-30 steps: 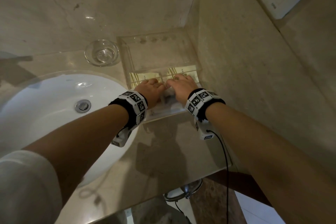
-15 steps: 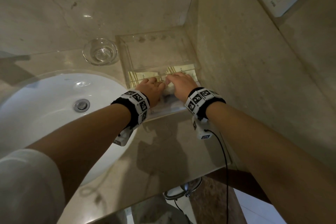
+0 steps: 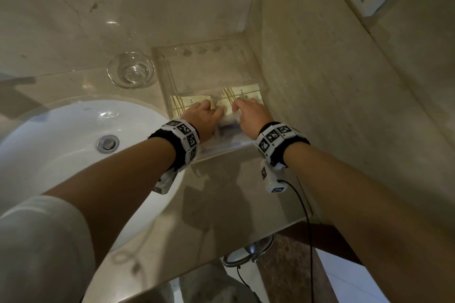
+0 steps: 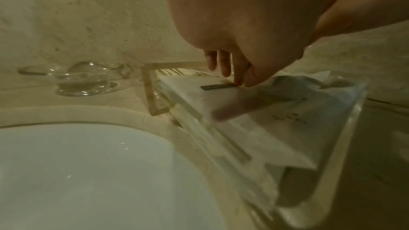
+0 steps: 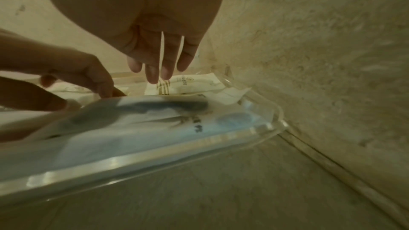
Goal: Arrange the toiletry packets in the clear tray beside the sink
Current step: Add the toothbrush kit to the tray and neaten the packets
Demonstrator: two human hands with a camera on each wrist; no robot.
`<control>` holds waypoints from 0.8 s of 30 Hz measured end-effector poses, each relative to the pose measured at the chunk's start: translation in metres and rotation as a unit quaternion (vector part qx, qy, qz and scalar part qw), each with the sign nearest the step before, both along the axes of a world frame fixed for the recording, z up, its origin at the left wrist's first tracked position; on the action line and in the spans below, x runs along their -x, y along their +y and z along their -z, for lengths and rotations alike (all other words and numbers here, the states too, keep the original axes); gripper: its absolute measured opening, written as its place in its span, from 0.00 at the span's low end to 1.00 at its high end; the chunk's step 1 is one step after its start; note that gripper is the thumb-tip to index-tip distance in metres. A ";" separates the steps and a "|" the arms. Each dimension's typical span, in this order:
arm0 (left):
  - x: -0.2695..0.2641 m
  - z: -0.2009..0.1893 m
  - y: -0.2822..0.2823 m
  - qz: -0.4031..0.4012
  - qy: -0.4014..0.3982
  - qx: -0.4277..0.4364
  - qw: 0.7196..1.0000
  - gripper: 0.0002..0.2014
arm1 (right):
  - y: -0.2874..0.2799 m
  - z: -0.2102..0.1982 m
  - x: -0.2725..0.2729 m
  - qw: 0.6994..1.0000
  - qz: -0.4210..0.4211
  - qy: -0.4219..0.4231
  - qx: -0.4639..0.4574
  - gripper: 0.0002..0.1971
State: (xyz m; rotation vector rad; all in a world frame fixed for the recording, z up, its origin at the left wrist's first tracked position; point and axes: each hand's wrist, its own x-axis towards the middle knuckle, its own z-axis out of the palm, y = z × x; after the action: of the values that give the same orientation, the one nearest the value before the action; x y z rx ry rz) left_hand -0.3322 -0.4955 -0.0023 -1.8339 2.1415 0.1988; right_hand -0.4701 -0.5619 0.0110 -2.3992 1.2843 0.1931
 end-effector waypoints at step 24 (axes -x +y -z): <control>0.000 0.009 0.026 -0.070 0.015 -0.068 0.995 0.61 | 0.016 0.023 0.018 0.964 -0.165 0.195 0.074 0.53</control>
State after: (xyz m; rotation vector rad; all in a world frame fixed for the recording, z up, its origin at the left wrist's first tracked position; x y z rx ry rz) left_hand -0.3323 -0.4691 -0.0117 -1.9141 1.9672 0.3965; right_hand -0.4882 -0.5462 -0.0120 -2.7927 1.0703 0.7204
